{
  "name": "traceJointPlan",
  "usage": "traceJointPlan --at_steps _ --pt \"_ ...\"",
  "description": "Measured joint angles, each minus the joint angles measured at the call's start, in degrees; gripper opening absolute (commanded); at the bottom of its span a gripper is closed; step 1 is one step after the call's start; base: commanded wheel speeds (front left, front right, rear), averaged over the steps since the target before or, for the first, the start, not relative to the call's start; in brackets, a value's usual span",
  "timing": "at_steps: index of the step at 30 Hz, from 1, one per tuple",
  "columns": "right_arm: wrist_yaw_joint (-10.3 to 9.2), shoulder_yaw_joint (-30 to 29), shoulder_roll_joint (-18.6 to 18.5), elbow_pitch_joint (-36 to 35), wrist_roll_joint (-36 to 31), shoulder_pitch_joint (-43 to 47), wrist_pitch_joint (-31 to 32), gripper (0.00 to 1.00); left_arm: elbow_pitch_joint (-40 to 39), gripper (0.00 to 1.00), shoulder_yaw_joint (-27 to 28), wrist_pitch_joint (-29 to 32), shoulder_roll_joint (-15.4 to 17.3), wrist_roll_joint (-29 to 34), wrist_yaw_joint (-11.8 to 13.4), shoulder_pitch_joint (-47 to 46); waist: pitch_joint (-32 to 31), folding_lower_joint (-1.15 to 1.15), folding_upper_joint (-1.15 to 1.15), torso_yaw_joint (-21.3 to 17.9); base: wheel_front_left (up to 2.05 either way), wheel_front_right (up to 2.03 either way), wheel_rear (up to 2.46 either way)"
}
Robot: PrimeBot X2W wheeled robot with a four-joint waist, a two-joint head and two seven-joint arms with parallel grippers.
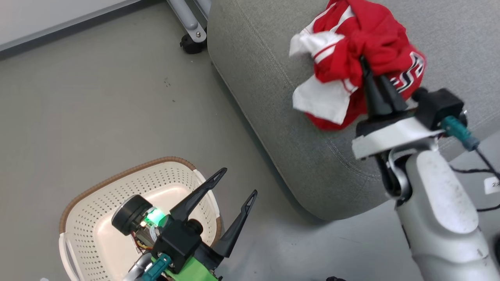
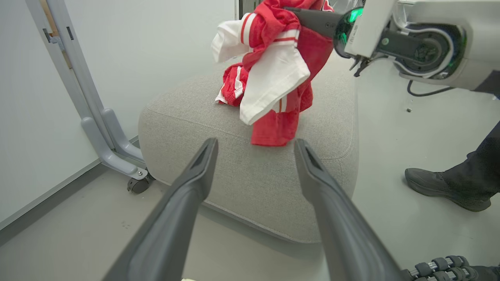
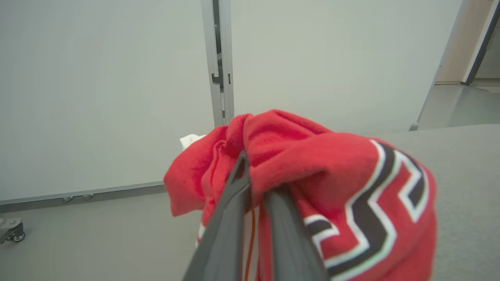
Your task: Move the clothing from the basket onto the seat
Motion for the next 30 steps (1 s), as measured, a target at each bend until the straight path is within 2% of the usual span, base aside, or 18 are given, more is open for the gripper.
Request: traceJointPlan --at_steps 9,15,21,23,24,30 --pt "0.01 -8.6 -5.1 1.8 -0.7 -14.1 0.6 0.0 -1.4 1.0 -0.7 -0.4 0.9 0.0 -0.3 -3.3 3.1 0.0 0.0 2.9 0.0 0.0 0.0" --pt "0.01 -14.3 -9.2 8.8 -0.8 -20.8 0.8 0.0 -1.9 1.0 -2.0 -1.0 1.4 0.2 -0.5 -6.7 6.4 0.0 0.0 5.5 0.0 0.0 0.0" --pt "0.01 -18.2 -11.6 19.5 -0.4 -24.1 0.0 0.0 -1.7 1.0 -2.9 -1.9 2.0 0.3 -0.6 -9.4 10.5 0.0 0.0 8.1 0.0 0.0 0.0" --pt "0.01 -19.8 -11.8 22.7 -0.5 -24.6 -0.3 0.78 -1.5 1.0 -3.1 -1.9 2.3 0.2 -0.6 -9.9 11.7 0.01 0.0 8.8 0.0 0.0 0.0" --pt "0.01 -20.6 -11.8 24.1 -0.5 -24.9 -0.5 1.0 -1.4 1.0 -3.1 -1.9 2.6 0.2 -0.6 -10.3 12.4 0.0 0.0 9.1 0.0 0.0 0.0" --pt "0.01 -23.5 -11.2 28.4 -2.4 -25.2 -2.3 1.0 -0.9 1.0 -3.5 -2.4 3.2 0.2 -0.7 -11.9 15.0 0.01 0.0 10.6 0.0 0.0 0.0"
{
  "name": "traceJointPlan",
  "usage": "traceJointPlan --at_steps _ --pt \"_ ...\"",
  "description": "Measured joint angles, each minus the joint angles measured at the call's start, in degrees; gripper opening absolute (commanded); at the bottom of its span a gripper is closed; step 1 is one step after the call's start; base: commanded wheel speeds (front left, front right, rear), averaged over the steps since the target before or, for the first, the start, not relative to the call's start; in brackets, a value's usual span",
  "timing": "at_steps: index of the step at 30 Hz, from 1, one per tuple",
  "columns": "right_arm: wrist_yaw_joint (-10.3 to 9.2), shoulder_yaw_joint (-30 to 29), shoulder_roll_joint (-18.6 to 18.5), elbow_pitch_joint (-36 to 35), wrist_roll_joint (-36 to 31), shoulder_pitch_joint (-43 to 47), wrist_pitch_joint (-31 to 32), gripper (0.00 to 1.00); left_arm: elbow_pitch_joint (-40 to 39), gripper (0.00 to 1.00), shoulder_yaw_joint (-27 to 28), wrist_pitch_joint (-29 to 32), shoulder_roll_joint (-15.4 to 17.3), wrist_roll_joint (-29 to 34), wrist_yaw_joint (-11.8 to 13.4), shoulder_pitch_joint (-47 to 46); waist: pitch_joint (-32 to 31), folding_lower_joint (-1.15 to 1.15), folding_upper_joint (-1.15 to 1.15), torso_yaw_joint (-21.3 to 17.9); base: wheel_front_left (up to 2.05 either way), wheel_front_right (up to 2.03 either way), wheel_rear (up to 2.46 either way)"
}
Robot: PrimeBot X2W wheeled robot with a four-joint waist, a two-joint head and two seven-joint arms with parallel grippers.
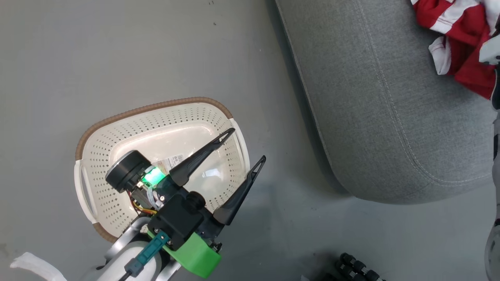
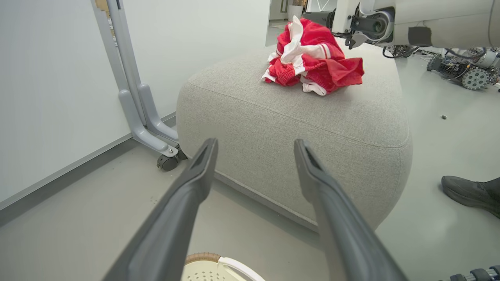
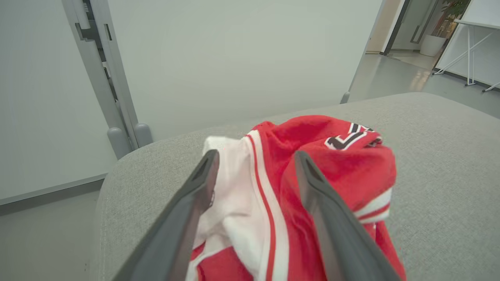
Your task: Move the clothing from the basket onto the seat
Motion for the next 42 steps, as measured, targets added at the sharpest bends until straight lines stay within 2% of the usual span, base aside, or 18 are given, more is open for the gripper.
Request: traceJointPlan --at_steps 3,11,20,27,31,42 --pt "0.01 -0.7 0.8 -0.2 -1.1 1.3 -0.2 1.0 0.5 1.0 -0.2 -0.3 0.0 -0.2 0.0 -0.3 0.1 0.0 0.0 0.4 0.0 0.0 0.0" --pt "0.0 -0.9 5.8 -13.9 -4.1 11.0 -0.4 1.0 2.4 1.0 -0.1 -1.7 -0.7 -0.3 1.3 -0.4 -2.0 -0.01 0.0 0.6 0.0 0.0 0.0" --pt "0.0 4.8 11.3 -27.1 -6.3 25.1 -0.4 1.0 6.1 1.0 1.1 -4.8 -2.7 -2.3 4.2 1.0 -7.0 -0.01 0.0 1.8 0.0 0.0 0.0" --pt "0.01 9.4 12.5 -33.2 -6.1 34.8 -0.4 1.0 8.4 1.0 2.9 -6.9 -4.5 -3.8 7.5 3.7 -11.7 -0.01 0.0 3.7 0.0 0.0 0.0" --pt "0.0 11.3 12.6 -35.6 -5.0 39.2 -0.4 1.0 10.0 1.0 5.1 -8.2 -5.7 -4.6 10.3 5.1 -13.9 -0.01 0.0 5.5 0.0 0.0 0.0" --pt "0.0 14.9 12.6 -41.2 -3.2 45.9 2.7 1.0 12.9 1.0 12.9 -9.8 -7.5 -7.1 15.3 8.5 -18.6 -0.02 0.0 11.5 0.0 0.0 0.0"
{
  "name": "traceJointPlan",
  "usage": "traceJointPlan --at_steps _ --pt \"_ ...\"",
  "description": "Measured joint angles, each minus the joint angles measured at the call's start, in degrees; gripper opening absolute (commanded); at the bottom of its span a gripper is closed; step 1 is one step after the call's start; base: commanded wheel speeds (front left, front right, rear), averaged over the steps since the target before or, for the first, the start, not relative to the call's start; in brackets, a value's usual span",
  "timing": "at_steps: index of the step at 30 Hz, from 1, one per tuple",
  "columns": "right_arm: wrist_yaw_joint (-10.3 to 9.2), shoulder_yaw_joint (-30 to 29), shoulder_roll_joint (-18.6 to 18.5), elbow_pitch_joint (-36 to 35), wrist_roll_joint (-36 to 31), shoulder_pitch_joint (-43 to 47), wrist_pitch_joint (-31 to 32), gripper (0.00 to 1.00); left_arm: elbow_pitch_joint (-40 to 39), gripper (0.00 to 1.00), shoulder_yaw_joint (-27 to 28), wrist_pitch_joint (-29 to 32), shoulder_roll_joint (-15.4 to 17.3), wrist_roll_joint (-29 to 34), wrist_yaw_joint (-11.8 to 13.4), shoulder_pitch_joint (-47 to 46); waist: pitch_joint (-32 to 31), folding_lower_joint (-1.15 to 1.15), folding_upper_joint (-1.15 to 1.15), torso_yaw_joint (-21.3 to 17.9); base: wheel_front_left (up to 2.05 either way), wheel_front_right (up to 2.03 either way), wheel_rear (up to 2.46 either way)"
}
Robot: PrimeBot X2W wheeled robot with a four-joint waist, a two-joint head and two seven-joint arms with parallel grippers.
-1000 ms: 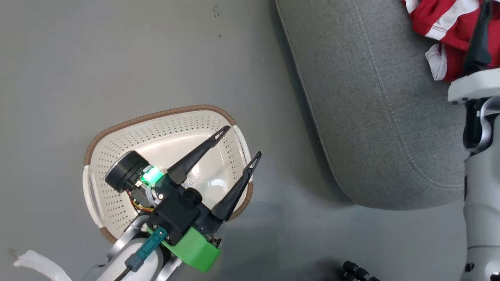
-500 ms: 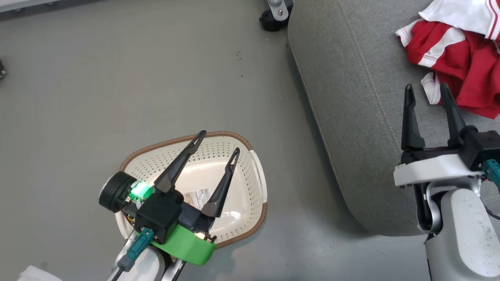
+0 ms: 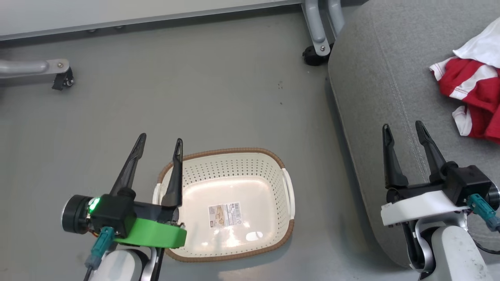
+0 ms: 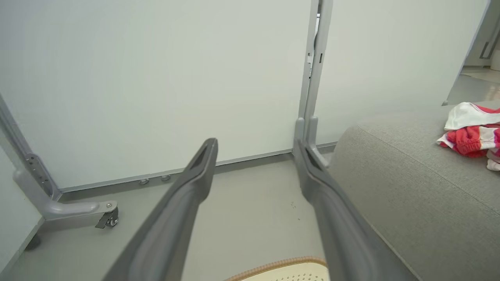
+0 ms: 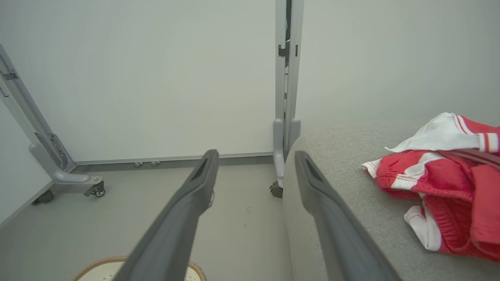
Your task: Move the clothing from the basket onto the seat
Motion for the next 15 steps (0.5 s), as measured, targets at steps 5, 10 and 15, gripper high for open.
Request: traceJointPlan --at_steps 5,10,15 --pt "0.0 0.4 0.0 -0.8 0.1 1.8 0.8 1.0 -0.1 1.0 4.8 -0.1 -1.2 -0.4 0.3 1.6 -1.5 0.0 0.0 2.4 0.0 0.0 0.0" --pt "0.0 0.5 0.0 -1.7 0.0 4.2 1.8 1.0 0.5 1.0 9.7 -0.2 -2.5 -0.1 -0.5 5.1 -3.7 0.0 0.0 3.9 0.0 0.0 0.0" --pt "0.0 0.7 0.0 -2.9 -0.3 6.8 3.1 1.0 1.6 1.0 12.9 -0.2 -3.8 1.0 -2.6 8.7 -6.1 0.0 0.0 4.6 0.0 0.0 0.0"
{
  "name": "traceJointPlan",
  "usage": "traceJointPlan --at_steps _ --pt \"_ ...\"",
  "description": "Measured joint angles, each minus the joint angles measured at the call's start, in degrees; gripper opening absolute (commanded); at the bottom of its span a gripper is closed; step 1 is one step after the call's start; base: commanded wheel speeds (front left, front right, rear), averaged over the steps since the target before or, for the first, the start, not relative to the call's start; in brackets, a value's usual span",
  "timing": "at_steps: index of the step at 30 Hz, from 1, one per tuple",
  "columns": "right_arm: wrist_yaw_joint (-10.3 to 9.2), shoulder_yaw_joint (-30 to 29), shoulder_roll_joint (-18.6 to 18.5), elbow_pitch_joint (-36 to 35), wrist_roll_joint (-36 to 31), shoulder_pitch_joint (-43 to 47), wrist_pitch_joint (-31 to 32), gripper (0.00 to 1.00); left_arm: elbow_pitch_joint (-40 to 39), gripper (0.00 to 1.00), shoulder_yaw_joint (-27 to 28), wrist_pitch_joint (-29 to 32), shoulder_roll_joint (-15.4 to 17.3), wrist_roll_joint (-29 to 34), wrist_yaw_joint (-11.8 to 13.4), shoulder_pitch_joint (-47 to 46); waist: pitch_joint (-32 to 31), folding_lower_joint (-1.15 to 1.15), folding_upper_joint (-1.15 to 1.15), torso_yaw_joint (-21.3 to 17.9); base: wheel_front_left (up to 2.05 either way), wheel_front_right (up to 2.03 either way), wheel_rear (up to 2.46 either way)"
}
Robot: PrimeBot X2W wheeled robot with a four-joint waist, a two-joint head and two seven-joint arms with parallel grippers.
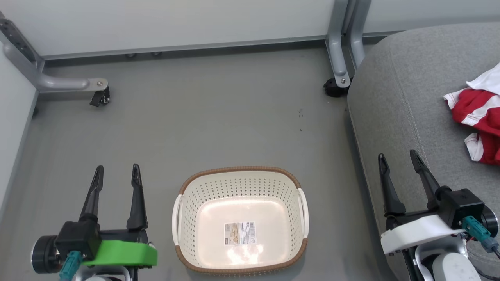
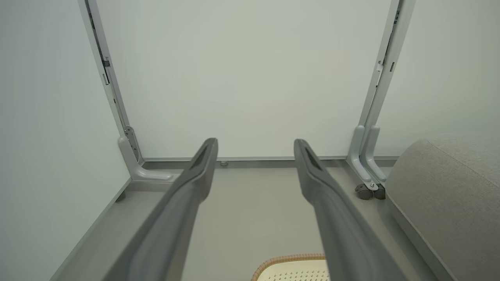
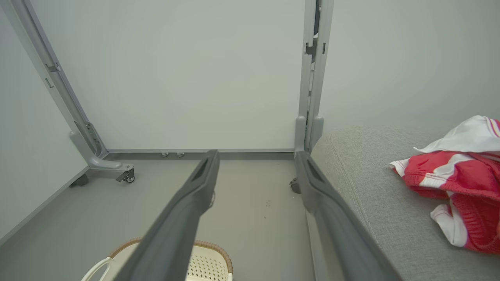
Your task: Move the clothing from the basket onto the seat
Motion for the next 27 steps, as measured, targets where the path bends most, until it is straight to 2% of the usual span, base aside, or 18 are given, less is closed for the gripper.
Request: traceJointPlan --at_steps 8,27 --pt "0.0 0.7 0.0 -1.5 0.0 3.9 1.8 1.0 2.1 1.0 1.9 0.0 -1.9 2.3 -3.5 3.8 -3.5 0.0 0.0 0.2 0.0 0.0 0.0" --pt "0.0 1.9 0.0 -3.5 0.6 10.4 3.9 1.0 5.4 1.0 4.7 0.0 -4.9 6.1 -6.8 9.5 -9.0 0.0 0.0 -1.0 0.0 0.0 0.0"
